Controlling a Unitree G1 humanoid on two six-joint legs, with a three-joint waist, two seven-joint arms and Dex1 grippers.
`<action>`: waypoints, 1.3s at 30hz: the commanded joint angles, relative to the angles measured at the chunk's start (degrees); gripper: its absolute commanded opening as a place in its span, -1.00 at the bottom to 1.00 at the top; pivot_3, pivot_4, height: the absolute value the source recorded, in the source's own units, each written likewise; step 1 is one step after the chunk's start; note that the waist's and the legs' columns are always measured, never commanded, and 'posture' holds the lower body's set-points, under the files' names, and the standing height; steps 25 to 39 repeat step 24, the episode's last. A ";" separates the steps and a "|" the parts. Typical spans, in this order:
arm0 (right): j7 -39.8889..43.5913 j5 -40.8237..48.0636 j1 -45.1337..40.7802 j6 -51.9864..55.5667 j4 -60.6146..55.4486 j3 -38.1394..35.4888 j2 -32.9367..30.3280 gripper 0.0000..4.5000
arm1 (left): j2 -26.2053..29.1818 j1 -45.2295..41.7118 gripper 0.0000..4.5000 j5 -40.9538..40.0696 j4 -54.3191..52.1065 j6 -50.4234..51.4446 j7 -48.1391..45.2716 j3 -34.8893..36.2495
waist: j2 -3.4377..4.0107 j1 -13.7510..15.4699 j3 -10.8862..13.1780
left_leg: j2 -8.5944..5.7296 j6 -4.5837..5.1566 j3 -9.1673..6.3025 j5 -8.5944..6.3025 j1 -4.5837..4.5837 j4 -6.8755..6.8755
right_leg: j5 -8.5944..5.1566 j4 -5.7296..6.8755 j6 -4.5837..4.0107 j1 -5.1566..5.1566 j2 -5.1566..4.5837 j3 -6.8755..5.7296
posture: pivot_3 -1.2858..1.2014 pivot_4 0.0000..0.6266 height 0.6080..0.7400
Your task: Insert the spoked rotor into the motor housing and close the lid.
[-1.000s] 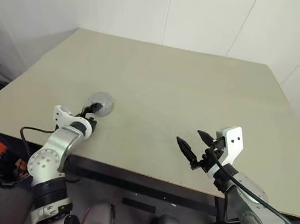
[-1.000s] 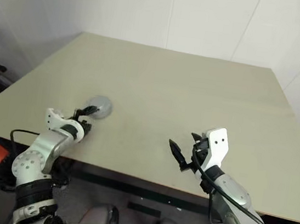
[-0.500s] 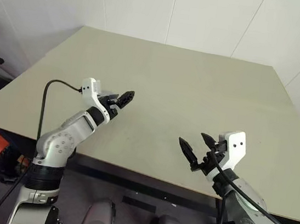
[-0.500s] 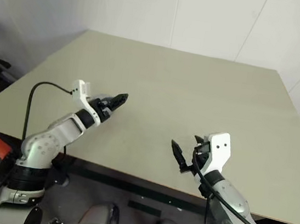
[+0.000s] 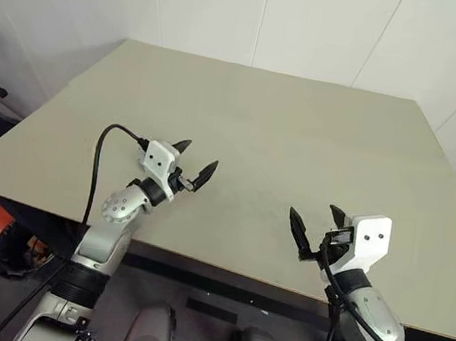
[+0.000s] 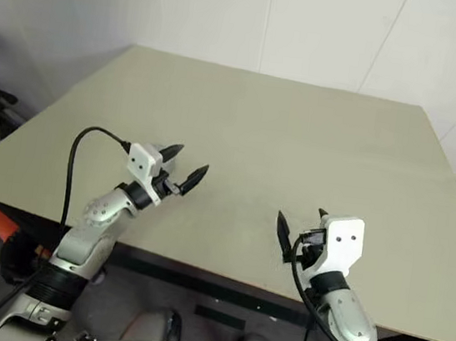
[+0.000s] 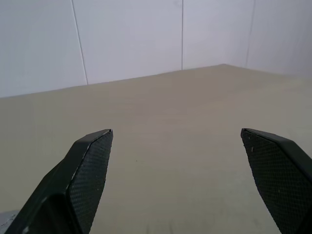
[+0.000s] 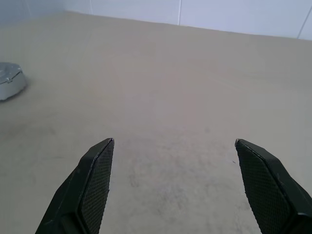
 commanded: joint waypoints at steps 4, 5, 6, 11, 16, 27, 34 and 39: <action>-1.42 -1.37 1.02 -2.86 -0.26 -0.49 2.55 1.00 | -0.72 1.66 0.99 0.50 -4.55 1.63 -0.49 0.84 | 0.04 -0.18 -0.01 | 0.00 0.00 0.01 0.00 0.02 0.02 | -0.02 0.06 -0.04 -0.01 0.00 0.03 | 0.03 -1.00 1.00; -1.31 -1.42 1.00 -2.84 -0.21 -0.46 2.60 1.00 | -0.82 1.81 0.99 0.63 -4.75 2.07 -0.30 1.04 | 0.04 -0.22 -0.01 | 0.00 0.00 0.04 0.00 0.05 0.03 | -0.02 0.06 -0.05 -0.01 0.00 0.07 | 0.03 -1.00 1.00; -1.18 -1.37 0.97 -2.72 -0.11 -0.43 2.62 1.00 | -0.94 1.85 0.99 0.87 -4.67 2.18 -0.19 1.22 | 0.04 -0.18 -0.01 | 0.00 0.00 0.04 0.00 0.05 0.03 | -0.02 0.07 -0.05 -0.01 0.00 0.07 | 0.03 -1.00 1.00; -0.87 -1.10 0.55 -1.18 0.35 -0.15 2.56 1.00 | -1.28 2.01 0.99 1.56 -3.48 2.03 0.12 2.21 | 0.07 -0.13 -0.02 | 0.00 -0.01 0.04 0.01 0.06 0.03 | -0.02 0.13 -0.06 -0.02 0.00 0.07 | 0.03 -1.00 1.00; -0.74 -0.58 -0.30 0.12 0.71 -0.39 2.58 1.00 | -1.33 1.70 0.99 1.99 -1.97 1.64 -0.10 3.05 | 0.08 -0.12 -0.02 | 0.00 -0.01 0.04 0.01 0.05 0.04 | -0.02 0.13 -0.06 -0.01 0.00 0.07 | 0.03 -1.00 1.00; -0.81 -0.88 -0.82 1.33 0.26 -0.18 2.96 1.00 | -1.46 1.77 0.99 2.46 -0.66 1.02 -0.85 4.05 | 0.09 -0.11 -0.03 | 0.00 -0.01 0.04 0.01 0.05 0.05 | -0.01 0.17 -0.07 -0.01 0.00 0.07 | 0.03 -1.00 1.00; -0.81 -0.88 -0.82 1.33 0.26 -0.18 2.96 1.00 | -1.46 1.77 0.99 2.46 -0.66 1.02 -0.85 4.05 | 0.09 -0.11 -0.03 | 0.00 -0.01 0.04 0.01 0.05 0.05 | -0.01 0.17 -0.07 -0.01 0.00 0.07 | 0.03 -1.00 1.00; -0.81 -0.88 -0.82 1.33 0.26 -0.18 2.96 1.00 | -1.46 1.77 0.99 2.46 -0.66 1.02 -0.85 4.05 | 0.09 -0.11 -0.03 | 0.00 -0.01 0.04 0.01 0.05 0.05 | -0.01 0.17 -0.07 -0.01 0.00 0.07 | 0.03 -1.00 1.00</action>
